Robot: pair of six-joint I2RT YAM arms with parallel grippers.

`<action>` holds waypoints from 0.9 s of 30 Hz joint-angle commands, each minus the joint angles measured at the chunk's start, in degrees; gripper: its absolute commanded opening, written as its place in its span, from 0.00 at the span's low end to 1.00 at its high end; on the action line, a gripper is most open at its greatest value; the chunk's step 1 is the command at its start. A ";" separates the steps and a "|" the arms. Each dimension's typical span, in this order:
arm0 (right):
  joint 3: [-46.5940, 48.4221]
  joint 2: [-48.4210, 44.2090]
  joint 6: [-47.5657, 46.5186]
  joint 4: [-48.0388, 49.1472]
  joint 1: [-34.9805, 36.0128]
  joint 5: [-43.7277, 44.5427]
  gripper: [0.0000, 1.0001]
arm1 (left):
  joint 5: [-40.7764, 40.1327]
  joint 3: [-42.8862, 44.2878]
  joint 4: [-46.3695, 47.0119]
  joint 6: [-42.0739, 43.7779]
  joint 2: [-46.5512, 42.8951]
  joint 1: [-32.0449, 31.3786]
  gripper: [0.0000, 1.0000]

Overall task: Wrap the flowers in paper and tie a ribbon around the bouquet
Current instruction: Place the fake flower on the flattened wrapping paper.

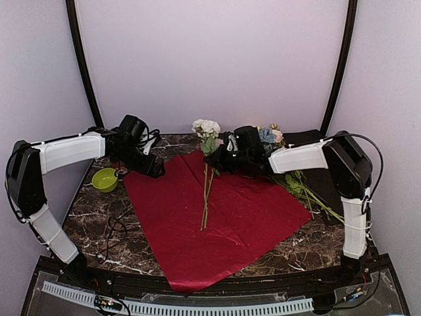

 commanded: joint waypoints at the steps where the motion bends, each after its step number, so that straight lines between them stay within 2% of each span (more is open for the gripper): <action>1: 4.17 3.32 3.87 1.87 2.10 4.28 0.00 | -0.83 -0.99 0.18 0.38 -2.45 0.17 0.86; 6: 9.75 8.35 1.12 -5.10 3.00 6.35 0.00 | -0.36 -1.06 0.13 0.52 -2.52 0.20 0.86; 7: 10.06 8.49 0.51 -6.06 2.98 5.98 0.03 | -0.54 -1.15 0.20 0.60 -2.57 0.19 0.86; 9: 10.21 7.65 -2.61 -8.13 2.98 6.16 0.27 | -0.62 -1.13 0.18 0.69 -2.54 0.20 0.86; 10: 10.43 6.78 -4.62 -9.93 2.97 6.73 0.33 | -0.60 -1.01 0.05 0.69 -2.39 0.23 0.86; 13: 11.92 2.95 -13.82 -17.24 2.92 10.40 0.46 | -0.54 -1.08 0.00 0.78 -2.44 0.21 0.86; 17: 11.79 -5.44 -26.05 -26.58 2.25 15.43 0.56 | -0.43 -0.98 -0.05 0.93 -2.06 0.22 0.86; 19: 10.13 -10.70 -30.83 -30.89 0.82 18.37 0.54 | -0.08 -0.72 -0.33 1.06 -1.88 0.22 0.86; 22: 7.43 -16.18 -33.11 -41.17 -4.64 25.20 0.43 | -0.65 -0.89 -0.29 1.05 -2.12 0.17 0.86; 27: 0.13 -21.73 -33.89 -52.57 -16.18 28.60 0.42 | -0.37 -0.61 -0.45 1.22 -2.04 0.17 0.86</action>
